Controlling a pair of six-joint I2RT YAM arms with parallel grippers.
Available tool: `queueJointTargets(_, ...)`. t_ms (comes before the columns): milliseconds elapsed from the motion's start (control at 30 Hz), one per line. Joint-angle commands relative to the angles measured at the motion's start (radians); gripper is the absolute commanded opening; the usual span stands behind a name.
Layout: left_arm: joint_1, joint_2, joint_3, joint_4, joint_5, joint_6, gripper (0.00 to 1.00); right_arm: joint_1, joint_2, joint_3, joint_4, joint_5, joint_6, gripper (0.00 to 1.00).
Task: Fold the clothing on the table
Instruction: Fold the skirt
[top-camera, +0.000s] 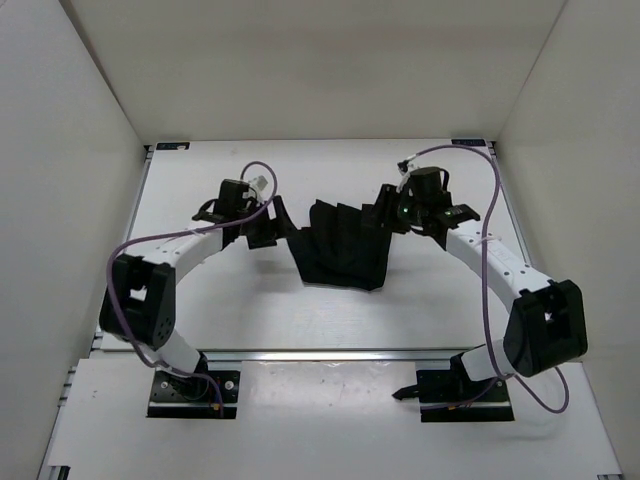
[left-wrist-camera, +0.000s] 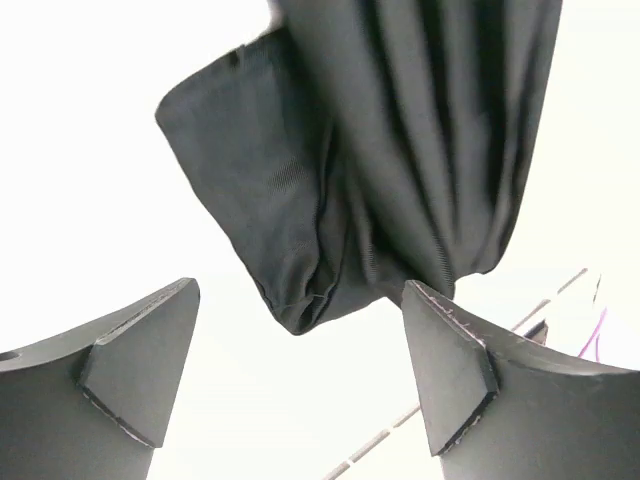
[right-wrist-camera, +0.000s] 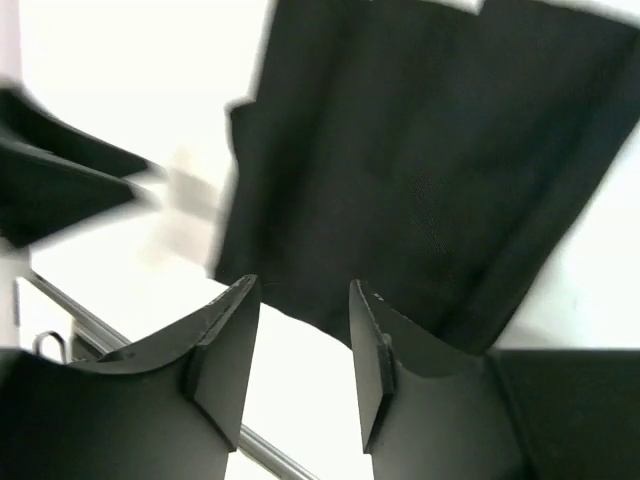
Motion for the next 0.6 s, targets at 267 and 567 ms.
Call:
queueJointTargets(267, -0.137, -0.028, 0.131, 0.17, 0.009, -0.031, 0.66, 0.034, 0.135, -0.101, 0.083, -0.017, -0.048, 0.0)
queueJointTargets(567, -0.23, 0.114, 0.154, 0.221, -0.098, -0.068, 0.35, 0.137, 0.281, -0.052, 0.122, -0.068, -0.062, 0.0)
